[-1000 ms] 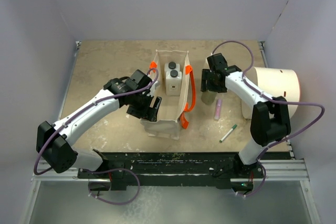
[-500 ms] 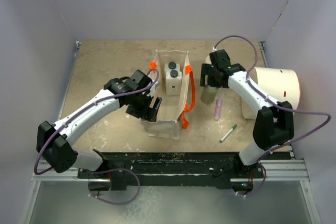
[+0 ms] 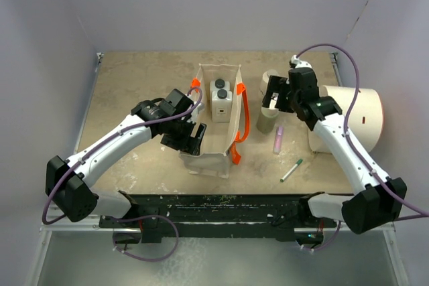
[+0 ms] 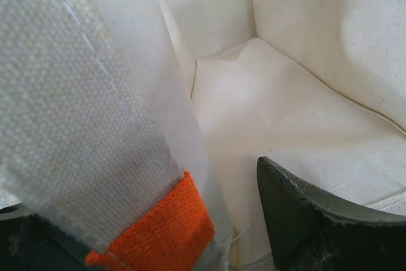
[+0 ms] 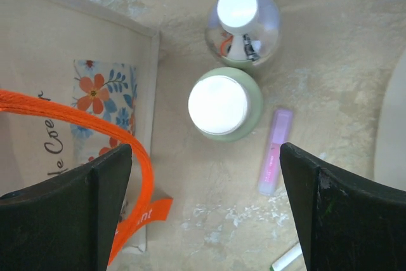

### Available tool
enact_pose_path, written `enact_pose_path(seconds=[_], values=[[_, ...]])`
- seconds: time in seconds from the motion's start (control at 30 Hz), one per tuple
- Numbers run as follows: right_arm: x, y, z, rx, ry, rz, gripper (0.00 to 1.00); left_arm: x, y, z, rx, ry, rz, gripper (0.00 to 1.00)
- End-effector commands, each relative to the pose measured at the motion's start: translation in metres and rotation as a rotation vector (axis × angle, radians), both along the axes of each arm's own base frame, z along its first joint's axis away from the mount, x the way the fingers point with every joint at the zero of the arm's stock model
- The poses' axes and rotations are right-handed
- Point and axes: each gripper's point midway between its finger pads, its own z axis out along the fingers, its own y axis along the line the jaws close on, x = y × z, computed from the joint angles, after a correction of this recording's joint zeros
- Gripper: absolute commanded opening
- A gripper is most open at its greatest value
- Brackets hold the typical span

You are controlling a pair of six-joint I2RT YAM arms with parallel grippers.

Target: Take the personal care products out of the canvas bag

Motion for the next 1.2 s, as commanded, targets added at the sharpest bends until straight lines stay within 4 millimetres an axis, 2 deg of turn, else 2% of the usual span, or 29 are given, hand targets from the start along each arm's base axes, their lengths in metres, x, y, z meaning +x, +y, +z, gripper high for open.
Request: enact_pose_path(seconds=[0.0, 0.13, 0.23, 0.33, 0.4, 0.5, 0.73, 1.0, 1.17], values=[[0.017, 0.034, 0.023, 0.107, -0.053, 0.137, 1.00, 0.012, -0.006, 0.015, -0.030, -0.064, 0.000, 0.85], [0.031, 0.073, 0.070, 0.170, -0.138, 0.273, 0.99, 0.011, -0.006, 0.016, -0.032, -0.058, 0.004, 0.85], [0.029, 0.113, 0.099, 0.185, -0.190, 0.330, 0.99, 0.009, -0.004, 0.016, -0.030, -0.060, 0.011, 0.85], [0.028, 0.147, 0.101, 0.227, -0.145, 0.368, 0.97, 0.009, -0.004, 0.017, -0.032, -0.064, 0.014, 0.85], [0.028, 0.166, 0.093, 0.262, -0.076, 0.394, 0.85, 0.010, -0.004, 0.019, -0.034, -0.067, 0.018, 0.85], [0.033, 0.188, 0.075, 0.275, -0.020, 0.404, 0.78, 0.011, -0.004, 0.019, -0.035, -0.071, 0.022, 0.85], [0.045, 0.193, 0.034, 0.197, 0.106, 0.349, 0.73, 0.010, -0.003, 0.021, -0.035, -0.074, 0.023, 0.85], [0.058, 0.162, -0.008, 0.007, 0.211, 0.171, 0.75, 0.011, -0.003, 0.022, -0.033, -0.079, 0.017, 0.85], [0.058, 0.152, -0.020, -0.079, 0.239, 0.096, 0.79, 0.011, -0.004, 0.021, -0.033, -0.074, 0.009, 0.85]])
